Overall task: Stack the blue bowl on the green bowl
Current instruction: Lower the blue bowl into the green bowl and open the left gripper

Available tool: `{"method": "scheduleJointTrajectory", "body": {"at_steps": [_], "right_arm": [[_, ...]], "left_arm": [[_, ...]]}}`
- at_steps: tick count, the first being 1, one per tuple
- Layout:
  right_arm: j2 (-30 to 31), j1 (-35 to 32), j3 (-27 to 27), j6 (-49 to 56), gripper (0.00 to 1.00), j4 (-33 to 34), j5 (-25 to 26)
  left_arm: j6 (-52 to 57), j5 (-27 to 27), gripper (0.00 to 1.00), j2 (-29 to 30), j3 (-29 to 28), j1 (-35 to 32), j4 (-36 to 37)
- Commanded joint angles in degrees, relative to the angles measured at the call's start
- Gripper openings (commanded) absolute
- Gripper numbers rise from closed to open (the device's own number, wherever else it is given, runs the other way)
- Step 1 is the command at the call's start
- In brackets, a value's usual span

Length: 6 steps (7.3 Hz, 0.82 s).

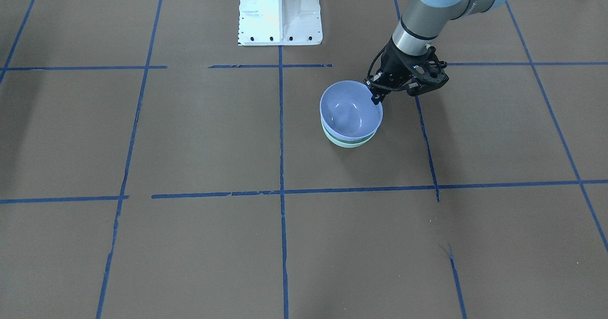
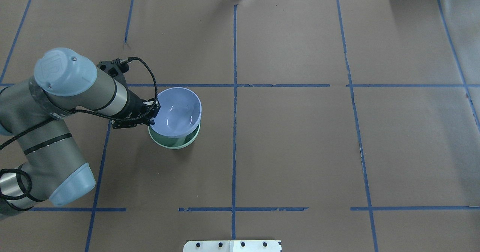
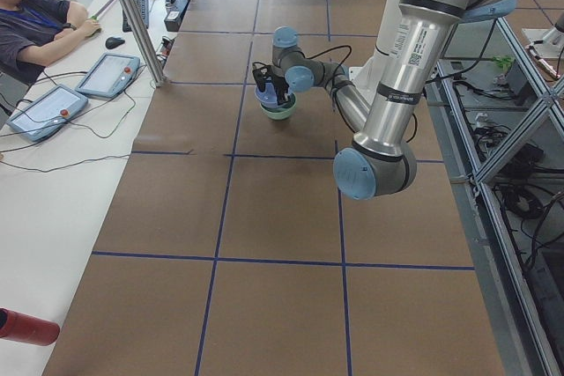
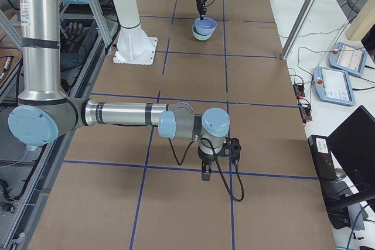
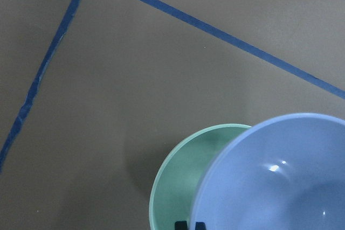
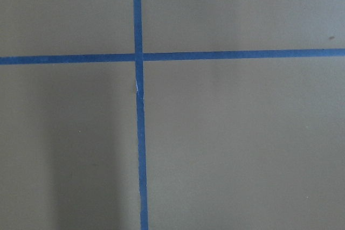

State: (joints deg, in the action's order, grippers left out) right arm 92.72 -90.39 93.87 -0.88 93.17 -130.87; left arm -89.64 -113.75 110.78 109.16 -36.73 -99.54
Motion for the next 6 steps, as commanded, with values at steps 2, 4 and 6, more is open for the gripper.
{"method": "scheduleJointTrajectory", "body": {"at_steps": [2, 4, 6], "right_arm": [[0.0, 0.0, 0.0, -0.1, 1.00, 0.0, 0.0], [0.0, 0.0, 0.0, 0.0, 1.00, 0.0, 0.0], [0.0, 0.0, 0.0, 0.0, 1.00, 0.0, 0.0]], "left_arm": [[0.1, 0.1, 0.00, -0.9, -0.3, 0.5, -0.7], [0.3, 0.1, 0.00, -1.3, -0.3, 0.5, -0.7], [0.5, 0.1, 0.00, -2.3, -0.3, 1.0, -0.7]]}}
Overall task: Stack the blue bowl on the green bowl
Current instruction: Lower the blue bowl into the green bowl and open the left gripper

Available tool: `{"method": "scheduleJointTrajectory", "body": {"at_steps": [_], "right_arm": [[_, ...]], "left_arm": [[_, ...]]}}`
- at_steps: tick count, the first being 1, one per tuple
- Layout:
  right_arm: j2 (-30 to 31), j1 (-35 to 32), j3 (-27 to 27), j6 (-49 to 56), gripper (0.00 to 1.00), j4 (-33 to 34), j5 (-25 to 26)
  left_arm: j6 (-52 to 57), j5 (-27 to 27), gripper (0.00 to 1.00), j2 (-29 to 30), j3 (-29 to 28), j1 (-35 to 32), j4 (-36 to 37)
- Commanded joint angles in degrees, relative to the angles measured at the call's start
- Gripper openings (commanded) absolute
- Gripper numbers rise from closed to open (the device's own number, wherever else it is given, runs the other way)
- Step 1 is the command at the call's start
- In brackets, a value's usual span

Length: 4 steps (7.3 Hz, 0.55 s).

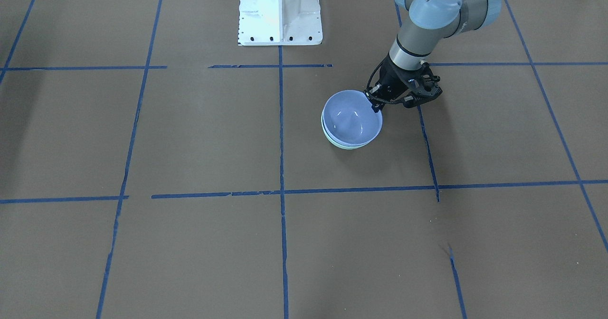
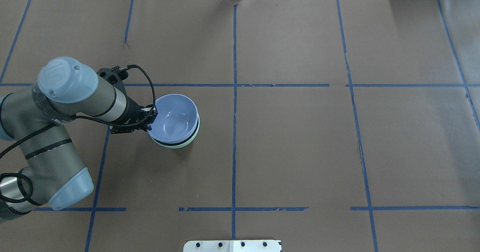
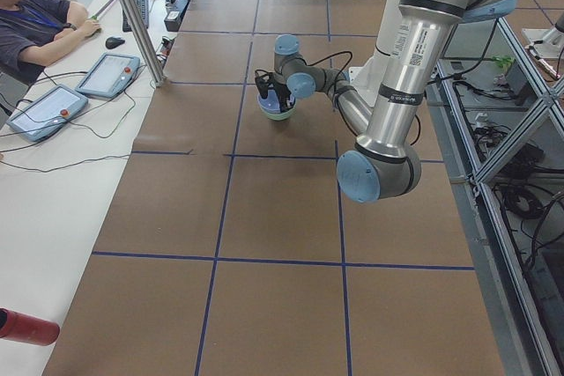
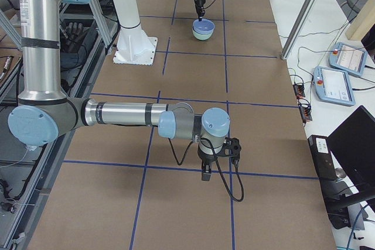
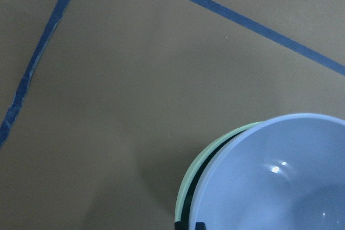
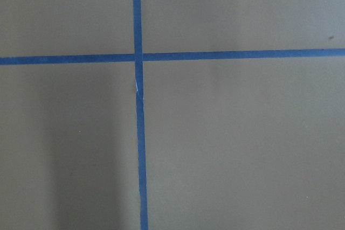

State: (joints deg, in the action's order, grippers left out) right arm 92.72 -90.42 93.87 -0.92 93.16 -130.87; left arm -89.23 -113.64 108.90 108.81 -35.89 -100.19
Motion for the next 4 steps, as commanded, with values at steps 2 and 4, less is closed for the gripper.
{"method": "scheduleJointTrajectory", "body": {"at_steps": [2, 4], "right_arm": [[0.0, 0.1, 0.0, 0.0, 1.00, 0.0, 0.0], [0.0, 0.1, 0.0, 0.0, 1.00, 0.0, 0.0]], "left_arm": [[0.2, -0.1, 0.00, -0.4, 0.1, 0.8, -0.2], [0.2, -0.1, 0.23, -0.4, -0.2, 0.9, -3.0]]}}
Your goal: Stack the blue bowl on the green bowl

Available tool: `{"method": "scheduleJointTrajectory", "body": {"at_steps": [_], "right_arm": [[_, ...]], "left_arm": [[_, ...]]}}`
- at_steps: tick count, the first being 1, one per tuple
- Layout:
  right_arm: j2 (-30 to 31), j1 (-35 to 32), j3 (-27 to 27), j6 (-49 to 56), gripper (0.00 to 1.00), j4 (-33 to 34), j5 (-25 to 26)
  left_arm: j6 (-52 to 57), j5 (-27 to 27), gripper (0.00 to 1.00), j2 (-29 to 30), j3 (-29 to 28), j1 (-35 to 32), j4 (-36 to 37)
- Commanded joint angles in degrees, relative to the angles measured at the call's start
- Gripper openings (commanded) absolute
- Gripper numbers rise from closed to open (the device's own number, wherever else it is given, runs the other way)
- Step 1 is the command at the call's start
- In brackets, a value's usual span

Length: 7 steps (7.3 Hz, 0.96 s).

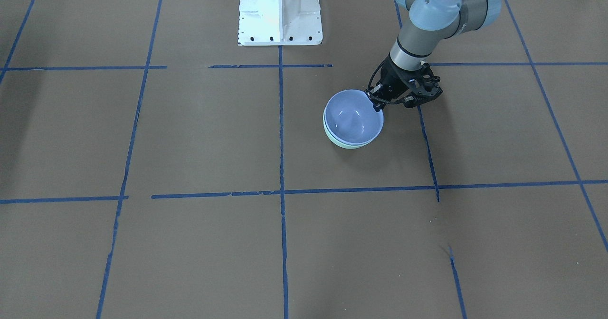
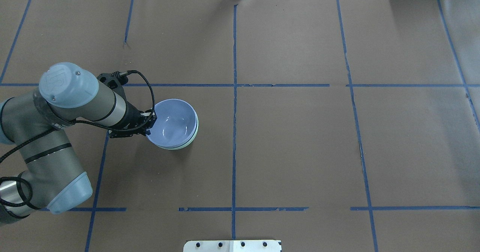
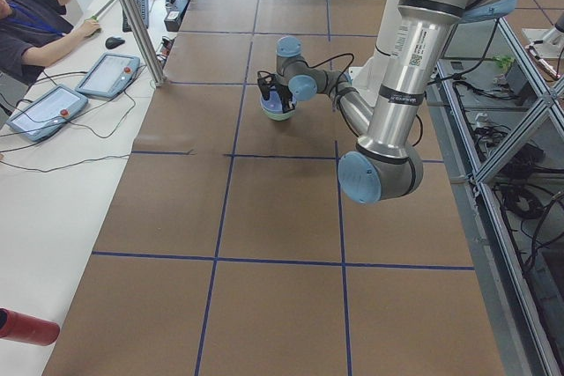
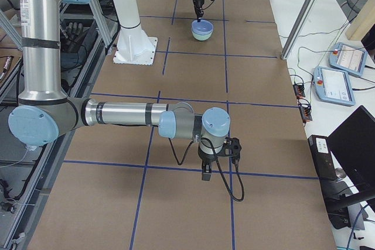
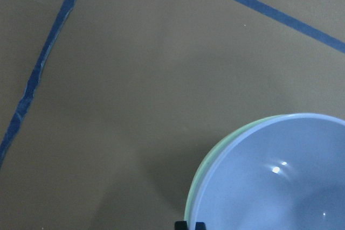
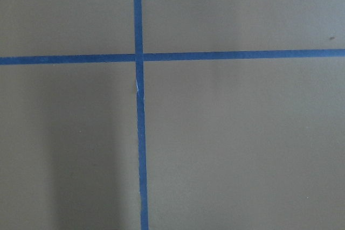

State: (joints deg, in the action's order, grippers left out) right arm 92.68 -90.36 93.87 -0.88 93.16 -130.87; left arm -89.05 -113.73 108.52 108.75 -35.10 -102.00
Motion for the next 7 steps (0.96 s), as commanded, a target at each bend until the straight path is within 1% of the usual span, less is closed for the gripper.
{"method": "scheduleJointTrajectory", "body": {"at_steps": [1, 2, 3, 4, 5, 6, 7], "right_arm": [[0.0, 0.0, 0.0, -0.1, 1.00, 0.0, 0.0], [0.0, 0.0, 0.0, -0.1, 1.00, 0.0, 0.0], [0.0, 0.0, 0.0, 0.0, 1.00, 0.0, 0.0], [0.0, 0.0, 0.0, -0.1, 1.00, 0.0, 0.0], [0.0, -0.1, 0.0, 0.0, 1.00, 0.0, 0.0], [0.0, 0.0, 0.0, 0.0, 1.00, 0.0, 0.0], [0.0, -0.1, 0.0, 0.0, 1.00, 0.0, 0.0]], "left_arm": [[0.0, 0.1, 0.73, -0.1, 0.0, 0.1, -1.2], [-0.4, 0.1, 1.00, -0.2, 0.1, 0.0, -1.2], [-0.3, -0.5, 1.00, -1.5, 1.4, -0.4, -1.4], [2.5, -0.8, 1.00, -4.5, 5.5, -1.0, -1.4], [11.0, -1.6, 1.00, -8.2, 8.6, -3.8, -1.5], [22.0, -8.3, 1.00, -11.8, 8.7, -10.8, -1.5], [37.3, -13.4, 1.00, -17.1, 8.5, -18.7, -1.4]]}}
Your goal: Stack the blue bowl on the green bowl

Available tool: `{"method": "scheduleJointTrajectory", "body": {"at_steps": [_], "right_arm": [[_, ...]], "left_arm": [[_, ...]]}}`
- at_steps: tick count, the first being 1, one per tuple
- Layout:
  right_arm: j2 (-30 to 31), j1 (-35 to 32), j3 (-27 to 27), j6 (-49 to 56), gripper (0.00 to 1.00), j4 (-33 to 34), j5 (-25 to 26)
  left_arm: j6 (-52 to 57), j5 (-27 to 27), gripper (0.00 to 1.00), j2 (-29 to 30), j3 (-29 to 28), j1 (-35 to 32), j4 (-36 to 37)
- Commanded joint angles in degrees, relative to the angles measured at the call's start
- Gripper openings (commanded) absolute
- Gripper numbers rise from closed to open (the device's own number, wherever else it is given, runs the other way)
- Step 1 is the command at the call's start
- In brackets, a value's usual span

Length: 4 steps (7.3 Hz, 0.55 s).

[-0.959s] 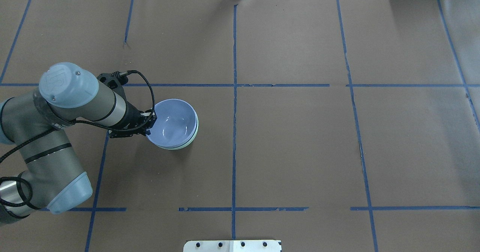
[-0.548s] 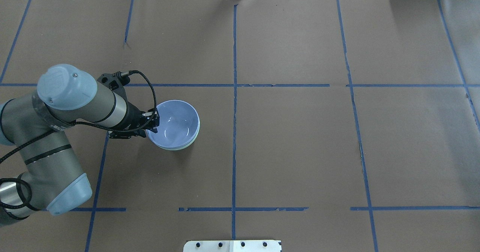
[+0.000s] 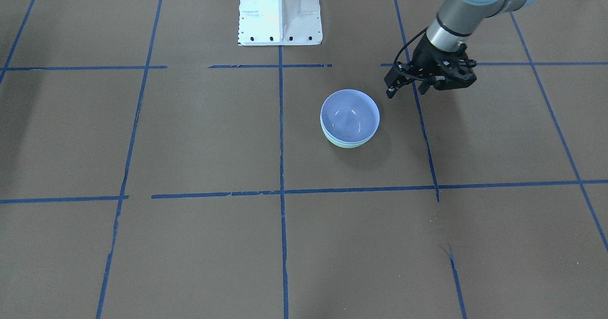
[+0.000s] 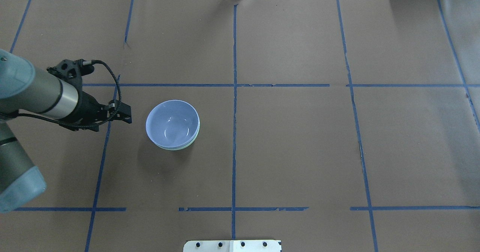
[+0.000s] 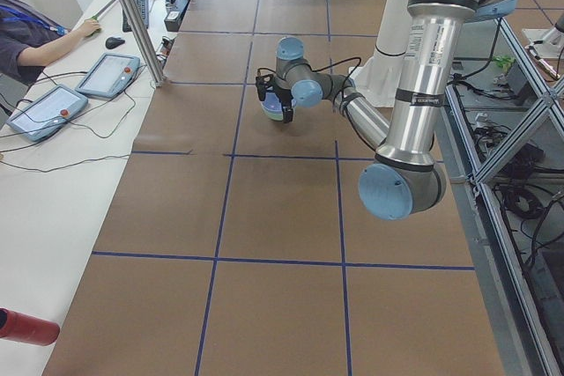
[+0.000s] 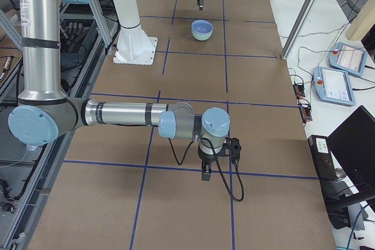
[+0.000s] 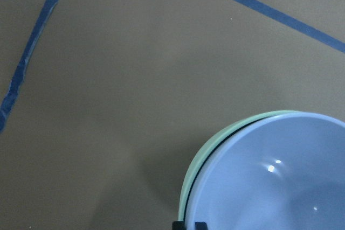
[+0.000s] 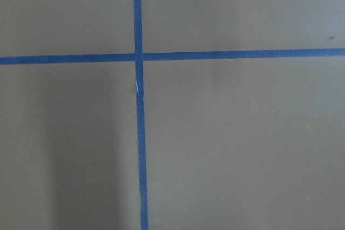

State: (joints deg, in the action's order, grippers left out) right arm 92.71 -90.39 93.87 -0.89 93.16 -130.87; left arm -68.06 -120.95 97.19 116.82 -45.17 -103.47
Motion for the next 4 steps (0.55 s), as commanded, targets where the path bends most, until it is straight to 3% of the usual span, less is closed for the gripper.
{"method": "scheduleJointTrajectory", "body": {"at_steps": [1, 2, 4], "right_arm": [[0.0, 0.0, 0.0, 0.0, 1.00, 0.0, 0.0], [0.0, 0.0, 0.0, -0.1, 1.00, 0.0, 0.0], [0.0, 0.0, 0.0, -0.1, 1.00, 0.0, 0.0]], "left_arm": [[32.5, -8.5, 1.00, -11.0, -0.2, -16.1, 0.7], [48.5, -10.0, 1.00, -15.7, -3.0, -24.4, 1.0], [68.8, -10.0, 1.00, -18.0, -10.2, -36.5, 2.9]]}}
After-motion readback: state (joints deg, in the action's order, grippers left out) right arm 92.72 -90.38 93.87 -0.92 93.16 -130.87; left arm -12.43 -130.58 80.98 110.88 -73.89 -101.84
